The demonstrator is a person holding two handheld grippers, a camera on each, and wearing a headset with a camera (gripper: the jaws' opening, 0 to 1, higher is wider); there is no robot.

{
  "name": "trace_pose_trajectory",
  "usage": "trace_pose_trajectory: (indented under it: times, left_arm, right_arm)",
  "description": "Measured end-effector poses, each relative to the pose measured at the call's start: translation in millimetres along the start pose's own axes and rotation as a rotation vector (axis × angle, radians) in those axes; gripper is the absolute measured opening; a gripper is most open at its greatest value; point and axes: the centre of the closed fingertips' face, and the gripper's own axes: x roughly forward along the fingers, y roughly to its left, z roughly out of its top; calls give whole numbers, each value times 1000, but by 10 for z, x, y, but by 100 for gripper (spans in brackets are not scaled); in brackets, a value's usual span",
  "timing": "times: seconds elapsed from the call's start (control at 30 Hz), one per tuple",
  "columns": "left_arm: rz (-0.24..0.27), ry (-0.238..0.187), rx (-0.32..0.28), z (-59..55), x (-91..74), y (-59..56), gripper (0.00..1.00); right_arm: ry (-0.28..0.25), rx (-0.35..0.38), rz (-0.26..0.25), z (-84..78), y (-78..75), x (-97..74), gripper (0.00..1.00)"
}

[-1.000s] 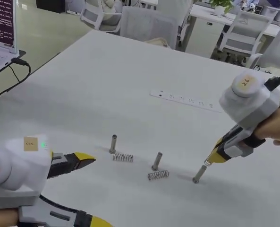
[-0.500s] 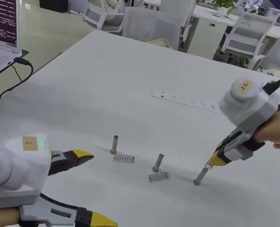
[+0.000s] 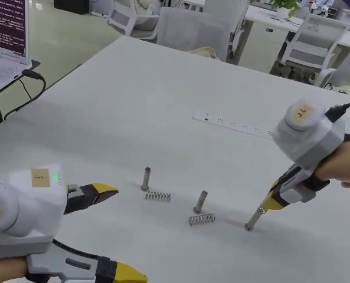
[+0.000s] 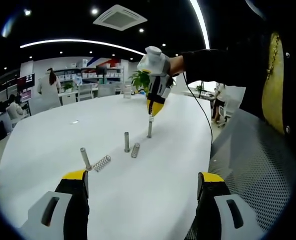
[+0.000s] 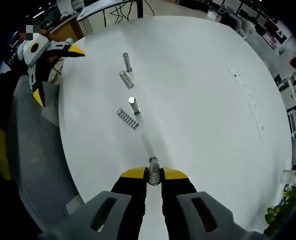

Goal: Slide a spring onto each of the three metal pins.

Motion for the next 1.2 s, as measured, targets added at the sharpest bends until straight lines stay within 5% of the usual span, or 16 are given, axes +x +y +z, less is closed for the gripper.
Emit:
trace_pose_trajectory:
  times: [0.73,1.2]
  left_arm:
    - [42,38,144,-47,-16,85,85]
    - [42,54,159,-66,-18,78,84]
  right_arm:
    - [14,13,12,-30,23,152,8]
    - [23,29,19,-64,25,341,8]
